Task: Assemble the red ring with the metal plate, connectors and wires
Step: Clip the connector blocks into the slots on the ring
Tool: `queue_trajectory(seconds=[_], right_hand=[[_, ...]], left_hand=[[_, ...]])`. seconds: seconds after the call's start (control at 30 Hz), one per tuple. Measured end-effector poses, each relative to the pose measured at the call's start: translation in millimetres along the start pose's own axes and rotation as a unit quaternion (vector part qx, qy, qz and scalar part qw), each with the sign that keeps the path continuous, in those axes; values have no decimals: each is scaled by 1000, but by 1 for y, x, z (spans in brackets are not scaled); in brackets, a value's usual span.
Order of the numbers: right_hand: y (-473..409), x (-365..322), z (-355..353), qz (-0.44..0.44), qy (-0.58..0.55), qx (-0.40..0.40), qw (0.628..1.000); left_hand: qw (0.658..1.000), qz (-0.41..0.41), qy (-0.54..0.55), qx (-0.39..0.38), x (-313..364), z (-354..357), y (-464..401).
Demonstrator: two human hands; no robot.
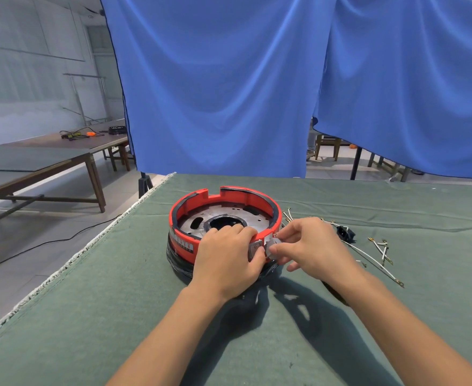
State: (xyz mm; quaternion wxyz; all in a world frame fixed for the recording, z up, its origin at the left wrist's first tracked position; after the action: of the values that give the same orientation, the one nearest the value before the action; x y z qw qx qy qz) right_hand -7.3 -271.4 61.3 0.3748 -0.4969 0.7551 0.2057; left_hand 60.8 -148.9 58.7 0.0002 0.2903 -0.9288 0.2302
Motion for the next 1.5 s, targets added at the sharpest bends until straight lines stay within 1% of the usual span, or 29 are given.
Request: queue_trajectory(seconds=[0.17, 0.23, 0.4, 0.53, 0.6, 0.7, 0.83, 0.9, 1.0, 1.07, 1.13, 1.23, 1.33, 1.43, 1.5], right_hand=[[2, -11, 3, -55, 137, 9, 989], [4, -14, 5, -70, 166, 20, 983], [8, -15, 2, -78, 116, 59, 988], [4, -17, 5, -80, 183, 18, 980], [3, -15, 4, -82, 180, 5, 980], [5, -16, 3, -99, 182, 15, 978], [7, -19, -1, -148, 177, 38, 972], [6, -14, -4, -148, 176, 29, 973], [3, -7, -2, -140, 237, -5, 961], [2, -3, 4, -133, 255, -36, 957], [2, 0, 8, -135, 246, -52, 959], [0, -1, 11, -152, 224, -45, 962], [-3, -4, 10, -164, 171, -48, 970], [-5, -4, 8, -159, 99, -91, 978], [-6, -3, 8, -153, 83, -103, 979]], left_hand=[[1000, -1, -3, -1, 0, 0, 0], [1000, 1, -3, -1, 0, 0, 1], [1000, 3, -1, -3, 0, 0, 1], [1000, 2, -4, 4, 1, -1, 0], [1000, 2, -2, 5, 1, -1, 0], [1000, 0, 3, -2, 0, -1, 0], [999, -5, 36, -9, -3, -4, 1], [998, 1, 56, -10, -4, -6, 2], [997, 10, 80, -7, -7, -11, 4], [995, 16, 94, -9, -11, -14, 5], [994, 19, 103, -17, -14, -15, 5], [993, 23, 111, -26, -15, -17, 5], [993, 25, 104, -50, -15, -15, 6], [991, 12, 104, -82, -24, -12, 4], [989, -4, 114, -98, -33, -10, 3]])
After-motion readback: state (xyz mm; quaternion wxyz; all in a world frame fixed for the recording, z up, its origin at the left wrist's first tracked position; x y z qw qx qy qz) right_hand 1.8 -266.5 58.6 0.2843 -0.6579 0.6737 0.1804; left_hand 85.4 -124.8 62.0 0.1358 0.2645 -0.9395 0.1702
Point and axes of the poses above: each hand's wrist, its own y-axis away from the middle knuckle, its own z-axis out of the palm, x = y × z, the point moved 7 cm from there along -y, towards the middle knuckle, and after that the axes turned 9 degrees about -x, right-handed, at the moved point
